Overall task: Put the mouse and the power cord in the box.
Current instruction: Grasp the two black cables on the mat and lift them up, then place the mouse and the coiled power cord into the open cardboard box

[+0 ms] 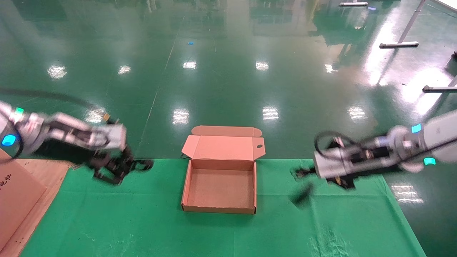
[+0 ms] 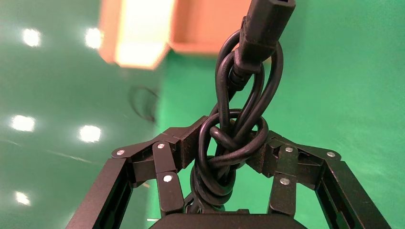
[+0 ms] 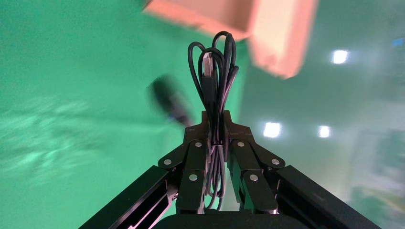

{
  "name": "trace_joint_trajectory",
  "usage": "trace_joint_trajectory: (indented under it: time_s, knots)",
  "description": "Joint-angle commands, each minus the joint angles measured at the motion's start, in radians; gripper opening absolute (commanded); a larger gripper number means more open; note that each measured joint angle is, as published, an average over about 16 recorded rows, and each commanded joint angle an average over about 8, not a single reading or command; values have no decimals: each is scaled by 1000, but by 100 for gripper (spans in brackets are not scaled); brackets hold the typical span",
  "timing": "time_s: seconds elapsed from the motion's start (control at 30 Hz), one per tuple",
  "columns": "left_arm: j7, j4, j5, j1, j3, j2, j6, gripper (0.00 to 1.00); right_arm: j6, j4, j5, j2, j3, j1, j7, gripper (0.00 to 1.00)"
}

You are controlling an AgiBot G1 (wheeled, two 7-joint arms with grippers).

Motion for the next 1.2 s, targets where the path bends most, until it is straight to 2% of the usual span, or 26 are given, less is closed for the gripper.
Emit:
trace_joint_trajectory:
  time_s: [0.03,0.23,0.43,0.6,0.83,0.93,1.03,1.2]
  knots:
    - [-25,-40,-10,-37,-7,19,14,0,-16,55,9,-1,12,32,37,0]
    - [39,-81,-50,-66,-33,84,-28,0,27,-16,-63,-155,-15,134,97,0]
    - [98,-19,-44,-70,-25,144,-57,0,80,-190,-88,-282,-33,196,68,0]
    - [145,51,-48,-71,-28,172,-80,0,90,-294,-59,-327,-32,234,14,0]
    - [211,127,-63,-47,-38,211,-148,0,100,-345,-18,-340,-46,249,-27,0]
    - [231,152,-81,6,-54,241,-271,0,105,-362,-4,-336,-53,249,-37,0]
    - [238,163,-109,90,-77,275,-458,0,108,-383,9,-328,-56,246,-49,0]
    - [238,83,-153,266,-91,311,-763,0,104,-415,28,-306,-52,240,-78,0]
